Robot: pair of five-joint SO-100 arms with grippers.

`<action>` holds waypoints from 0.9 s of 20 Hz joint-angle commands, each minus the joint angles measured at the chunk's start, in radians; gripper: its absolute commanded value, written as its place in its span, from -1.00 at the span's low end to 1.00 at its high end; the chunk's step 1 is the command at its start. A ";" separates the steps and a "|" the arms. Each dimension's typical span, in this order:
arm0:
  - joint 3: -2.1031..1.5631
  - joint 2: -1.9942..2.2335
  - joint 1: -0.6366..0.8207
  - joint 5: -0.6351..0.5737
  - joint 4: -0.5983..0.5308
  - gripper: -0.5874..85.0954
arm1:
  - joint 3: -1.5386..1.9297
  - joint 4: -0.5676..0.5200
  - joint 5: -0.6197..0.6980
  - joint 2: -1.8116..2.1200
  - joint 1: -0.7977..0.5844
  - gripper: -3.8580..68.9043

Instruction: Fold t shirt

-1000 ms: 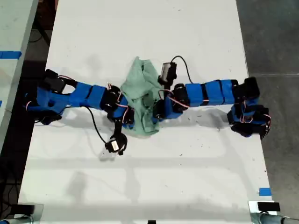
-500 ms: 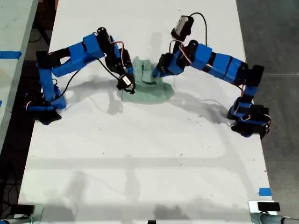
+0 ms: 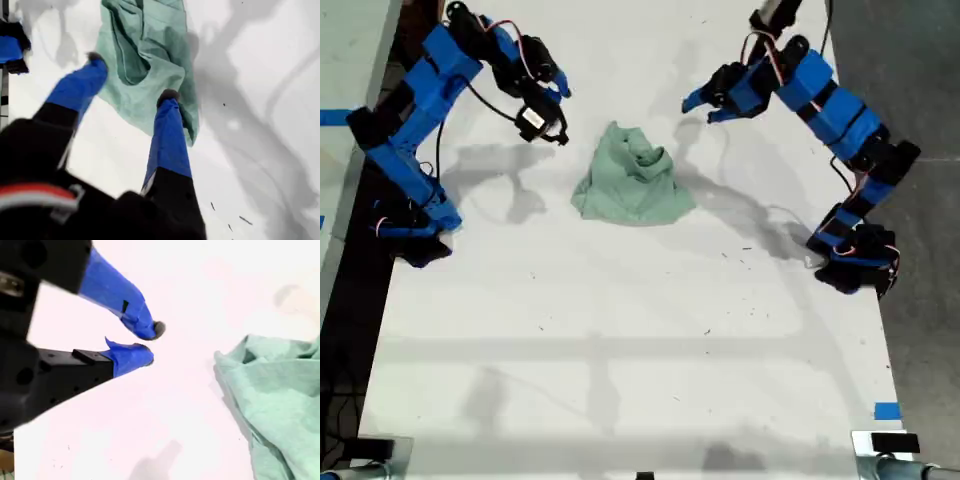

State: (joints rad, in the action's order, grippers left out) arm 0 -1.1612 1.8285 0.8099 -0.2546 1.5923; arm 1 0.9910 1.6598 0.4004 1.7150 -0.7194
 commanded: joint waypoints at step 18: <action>-1.816 1.779 -0.908 0.265 -0.545 -0.99 | 1.675 0.000 -0.302 1.787 0.724 -0.90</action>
State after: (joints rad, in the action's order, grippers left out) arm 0 -2.9238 3.5404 -0.0706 0.0199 1.1137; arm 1 2.6062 1.6552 0.0828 3.4269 -0.0430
